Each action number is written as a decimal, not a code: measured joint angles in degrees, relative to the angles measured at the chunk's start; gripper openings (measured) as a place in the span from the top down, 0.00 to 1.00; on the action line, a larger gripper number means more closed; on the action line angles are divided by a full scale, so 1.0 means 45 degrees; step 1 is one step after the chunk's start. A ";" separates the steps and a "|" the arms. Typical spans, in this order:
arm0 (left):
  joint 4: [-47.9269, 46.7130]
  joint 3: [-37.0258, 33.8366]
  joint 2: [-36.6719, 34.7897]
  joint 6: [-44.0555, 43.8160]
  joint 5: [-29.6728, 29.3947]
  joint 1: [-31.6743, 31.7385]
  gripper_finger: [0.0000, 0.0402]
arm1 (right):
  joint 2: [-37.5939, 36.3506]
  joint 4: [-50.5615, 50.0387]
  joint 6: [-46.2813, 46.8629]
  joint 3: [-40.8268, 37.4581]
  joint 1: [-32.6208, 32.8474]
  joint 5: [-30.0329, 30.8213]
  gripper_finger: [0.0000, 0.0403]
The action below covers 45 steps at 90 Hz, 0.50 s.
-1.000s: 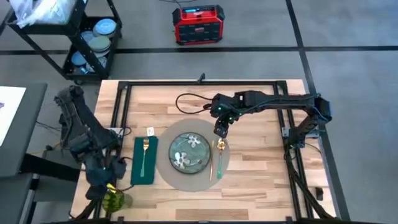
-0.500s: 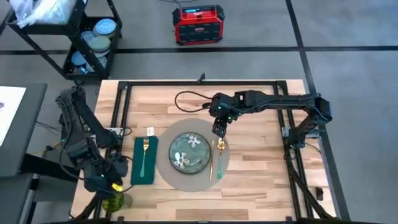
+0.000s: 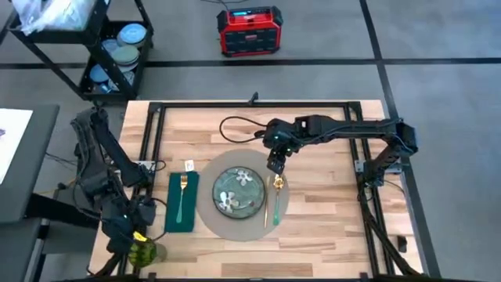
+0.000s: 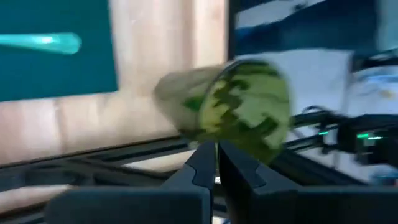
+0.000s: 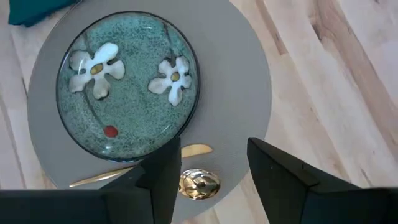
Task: Set table place
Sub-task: Put the green cup to the top right of the gray table placemat
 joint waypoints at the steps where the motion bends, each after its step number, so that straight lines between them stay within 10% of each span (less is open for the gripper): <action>1: -0.0018 0.0000 -0.0037 -0.0089 -0.0022 0.0000 0.95 | 0.0000 0.0000 0.0000 0.0000 0.0000 -0.0003 0.57; 45: -0.0086 -0.0005 0.1132 0.0418 -0.0561 -0.0073 0.71 | 0.0000 -0.0024 0.0038 0.0000 0.0010 -0.0003 0.57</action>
